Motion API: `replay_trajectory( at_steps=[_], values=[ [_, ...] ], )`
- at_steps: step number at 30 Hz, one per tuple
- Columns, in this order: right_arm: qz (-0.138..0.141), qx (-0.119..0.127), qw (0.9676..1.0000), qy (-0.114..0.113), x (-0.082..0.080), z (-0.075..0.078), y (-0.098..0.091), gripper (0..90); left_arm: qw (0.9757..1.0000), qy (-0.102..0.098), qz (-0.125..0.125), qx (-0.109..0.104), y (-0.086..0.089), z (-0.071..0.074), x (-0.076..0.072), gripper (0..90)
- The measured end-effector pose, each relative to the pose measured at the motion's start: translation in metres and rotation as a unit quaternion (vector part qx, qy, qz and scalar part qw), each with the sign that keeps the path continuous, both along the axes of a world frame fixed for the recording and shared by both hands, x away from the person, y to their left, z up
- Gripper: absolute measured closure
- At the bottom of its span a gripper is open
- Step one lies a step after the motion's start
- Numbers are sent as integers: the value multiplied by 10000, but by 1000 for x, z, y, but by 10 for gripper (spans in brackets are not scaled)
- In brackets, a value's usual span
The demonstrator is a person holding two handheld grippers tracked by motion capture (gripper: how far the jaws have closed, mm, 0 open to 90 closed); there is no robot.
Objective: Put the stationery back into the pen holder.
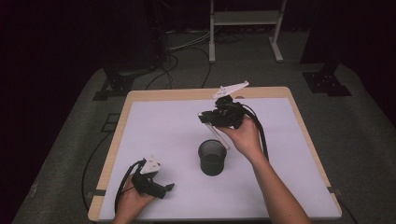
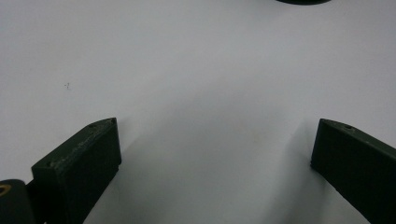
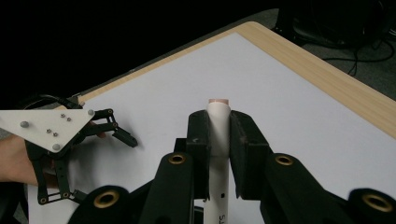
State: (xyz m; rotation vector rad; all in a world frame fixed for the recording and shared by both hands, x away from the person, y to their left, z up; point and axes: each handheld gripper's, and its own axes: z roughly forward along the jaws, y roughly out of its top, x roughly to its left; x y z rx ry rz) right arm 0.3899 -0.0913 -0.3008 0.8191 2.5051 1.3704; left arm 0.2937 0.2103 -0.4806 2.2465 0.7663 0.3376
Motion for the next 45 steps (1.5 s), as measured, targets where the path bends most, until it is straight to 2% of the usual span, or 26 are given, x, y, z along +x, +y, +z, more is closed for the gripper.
replay_trajectory(
  at_steps=[10, 14, 19, 34, 42, 45],
  values=[
    [179, 32, 9998, -7, 4, -13, 15, 775, 10000, -5, 17, -26, 0, 0, 0, 8],
    [274, 28, 9996, -51, 5, -21, 19, 773, 10000, -1, 15, -27, 0, 0, 0, 8],
    [308, 31, 9995, -1, 5, -29, 21, 772, 10000, -14, 9, -20, 0, 0, 0, 8],
    [421, -90, 9991, -25, -3, -58, 19, 772, 10000, -31, 19, -36, 0, -1, 0, 8],
    [415, -168, 9990, -39, -11, -63, 16, 772, 10000, -24, 11, -19, 0, 0, 0, 8],
    [435, -163, 9989, -110, -14, -65, 15, 772, 10000, -23, 8, -18, 0, 0, 0, 8]
  ],
)
